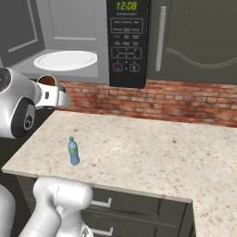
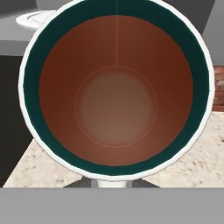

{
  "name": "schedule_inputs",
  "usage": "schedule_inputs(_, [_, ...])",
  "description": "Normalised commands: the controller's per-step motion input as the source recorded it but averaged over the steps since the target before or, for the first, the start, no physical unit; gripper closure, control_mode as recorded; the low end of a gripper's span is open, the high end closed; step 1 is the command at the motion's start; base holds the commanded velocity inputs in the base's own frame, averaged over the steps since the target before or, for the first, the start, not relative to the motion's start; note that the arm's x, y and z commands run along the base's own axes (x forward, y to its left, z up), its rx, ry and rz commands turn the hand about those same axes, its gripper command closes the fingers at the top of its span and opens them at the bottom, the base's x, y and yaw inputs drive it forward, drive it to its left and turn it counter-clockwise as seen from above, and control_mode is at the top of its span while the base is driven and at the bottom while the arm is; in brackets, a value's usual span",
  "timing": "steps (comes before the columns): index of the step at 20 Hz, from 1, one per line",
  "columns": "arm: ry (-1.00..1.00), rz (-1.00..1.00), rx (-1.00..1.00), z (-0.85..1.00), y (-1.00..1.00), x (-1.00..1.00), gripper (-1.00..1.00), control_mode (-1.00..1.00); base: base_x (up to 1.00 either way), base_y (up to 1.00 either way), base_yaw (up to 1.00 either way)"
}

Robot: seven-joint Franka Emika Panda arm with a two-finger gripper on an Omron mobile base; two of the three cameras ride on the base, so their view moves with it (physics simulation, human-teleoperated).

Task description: Place the microwavable item in the microwave. Then, close the microwave door and press the start button.

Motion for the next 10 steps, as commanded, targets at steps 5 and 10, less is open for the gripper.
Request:
schedule_inputs(5, [-0.09, 0.03, 0.0, 0.24, 0.0, 0.0, 1.0, -1.0, 0.0, 0.0, 0.0])
schedule_inputs(10, [-0.13, 0.03, 0.0, 0.39, 0.01, 0.0, 1.0, -1.0, 0.0, 0.0, 0.0])
